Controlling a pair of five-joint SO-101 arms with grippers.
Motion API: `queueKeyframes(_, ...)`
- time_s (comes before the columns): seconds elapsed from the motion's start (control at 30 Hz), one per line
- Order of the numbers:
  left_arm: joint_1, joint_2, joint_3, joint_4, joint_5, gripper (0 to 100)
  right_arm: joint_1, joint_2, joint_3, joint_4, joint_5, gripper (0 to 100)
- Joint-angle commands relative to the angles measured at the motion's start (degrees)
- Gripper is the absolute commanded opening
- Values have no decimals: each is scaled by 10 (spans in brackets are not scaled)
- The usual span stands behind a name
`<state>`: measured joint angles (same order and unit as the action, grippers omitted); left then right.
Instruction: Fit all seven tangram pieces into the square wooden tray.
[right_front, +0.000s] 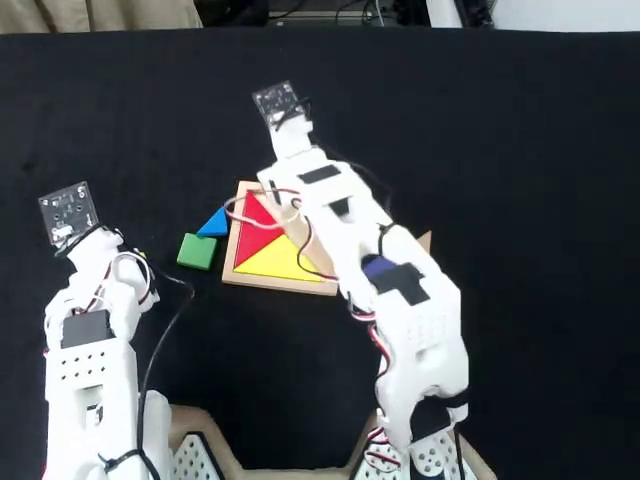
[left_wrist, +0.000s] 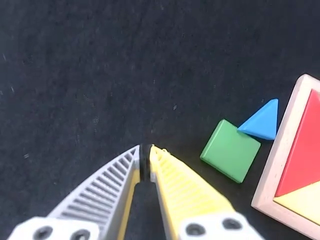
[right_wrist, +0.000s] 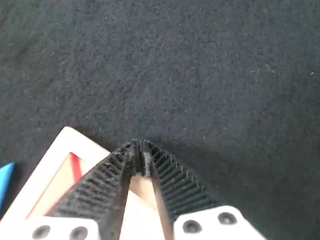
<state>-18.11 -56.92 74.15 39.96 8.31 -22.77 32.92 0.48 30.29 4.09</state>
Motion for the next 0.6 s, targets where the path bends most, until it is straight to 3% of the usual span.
queueKeyframes(0.0,1,-10,-5,-11,7,51,-23,0,-76,83,3,11)
queueKeyframes(0.23,1,-10,-4,-11,7,51,-69,4,-104,206,2,11)
queueKeyframes(0.57,0,-10,-2,-11,7,51,-83,-39,-101,255,2,11)
